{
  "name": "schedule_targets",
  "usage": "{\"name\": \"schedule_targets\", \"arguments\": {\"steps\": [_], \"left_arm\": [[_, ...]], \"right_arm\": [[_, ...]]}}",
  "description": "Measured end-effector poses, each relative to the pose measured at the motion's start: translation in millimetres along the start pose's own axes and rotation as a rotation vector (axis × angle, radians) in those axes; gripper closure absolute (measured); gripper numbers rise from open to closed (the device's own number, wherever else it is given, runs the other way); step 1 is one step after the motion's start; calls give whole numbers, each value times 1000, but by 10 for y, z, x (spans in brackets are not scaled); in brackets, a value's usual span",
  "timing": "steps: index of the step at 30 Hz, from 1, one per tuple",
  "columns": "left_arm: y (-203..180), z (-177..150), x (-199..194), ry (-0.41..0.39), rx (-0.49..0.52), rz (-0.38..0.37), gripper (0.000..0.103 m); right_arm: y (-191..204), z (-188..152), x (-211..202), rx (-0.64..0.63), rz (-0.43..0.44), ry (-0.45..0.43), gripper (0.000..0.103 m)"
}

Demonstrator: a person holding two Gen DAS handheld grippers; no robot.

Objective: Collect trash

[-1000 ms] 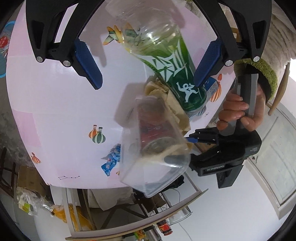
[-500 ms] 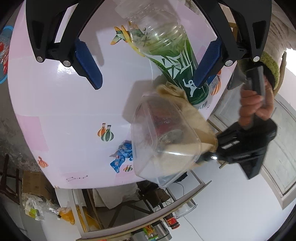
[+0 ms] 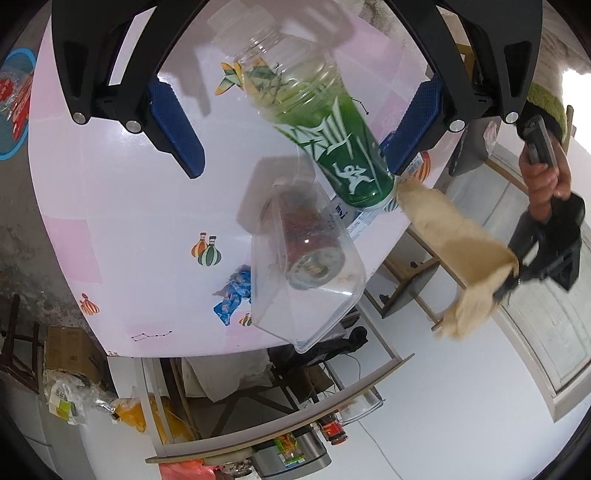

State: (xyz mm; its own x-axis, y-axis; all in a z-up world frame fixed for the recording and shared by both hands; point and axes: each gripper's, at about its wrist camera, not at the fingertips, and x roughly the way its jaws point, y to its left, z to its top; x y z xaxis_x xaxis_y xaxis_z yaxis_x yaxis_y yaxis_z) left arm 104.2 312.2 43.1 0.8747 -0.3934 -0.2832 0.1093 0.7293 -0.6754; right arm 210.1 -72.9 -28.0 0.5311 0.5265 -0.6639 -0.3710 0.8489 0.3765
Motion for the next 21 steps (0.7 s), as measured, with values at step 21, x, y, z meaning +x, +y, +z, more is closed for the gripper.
{"name": "schedule_targets", "arguments": {"steps": [21], "left_arm": [[856, -982, -28, 202, 48, 507, 102]], "right_arm": [[281, 52, 61, -55, -16, 18, 7]]}}
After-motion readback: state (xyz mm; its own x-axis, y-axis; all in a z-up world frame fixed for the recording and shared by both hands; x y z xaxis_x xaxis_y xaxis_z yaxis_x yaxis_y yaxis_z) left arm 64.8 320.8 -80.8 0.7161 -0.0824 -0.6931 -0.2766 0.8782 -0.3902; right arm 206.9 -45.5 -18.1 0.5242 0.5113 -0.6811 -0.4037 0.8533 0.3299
